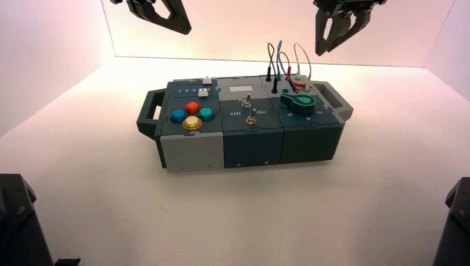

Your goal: Insert the white wire.

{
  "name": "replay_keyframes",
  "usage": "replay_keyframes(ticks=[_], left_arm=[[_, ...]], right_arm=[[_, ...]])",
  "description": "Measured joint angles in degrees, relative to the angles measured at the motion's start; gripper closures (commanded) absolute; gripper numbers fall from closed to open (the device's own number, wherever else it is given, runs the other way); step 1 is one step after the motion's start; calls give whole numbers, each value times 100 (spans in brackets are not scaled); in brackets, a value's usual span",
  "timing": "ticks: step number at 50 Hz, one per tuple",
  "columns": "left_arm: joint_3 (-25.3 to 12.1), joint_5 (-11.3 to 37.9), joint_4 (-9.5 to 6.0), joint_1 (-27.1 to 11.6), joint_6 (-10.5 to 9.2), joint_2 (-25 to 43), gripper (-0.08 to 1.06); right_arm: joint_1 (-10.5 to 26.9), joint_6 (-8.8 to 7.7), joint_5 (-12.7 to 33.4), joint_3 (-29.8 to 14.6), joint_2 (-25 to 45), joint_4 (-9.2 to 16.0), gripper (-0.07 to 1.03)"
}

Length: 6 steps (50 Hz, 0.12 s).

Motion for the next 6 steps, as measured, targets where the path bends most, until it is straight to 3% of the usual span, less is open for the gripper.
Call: replay_keyframes(ticks=[6], left_arm=[[9, -9, 0, 9, 0, -26, 101]], right_arm=[[0, 0, 0, 0, -9, 9, 58]])
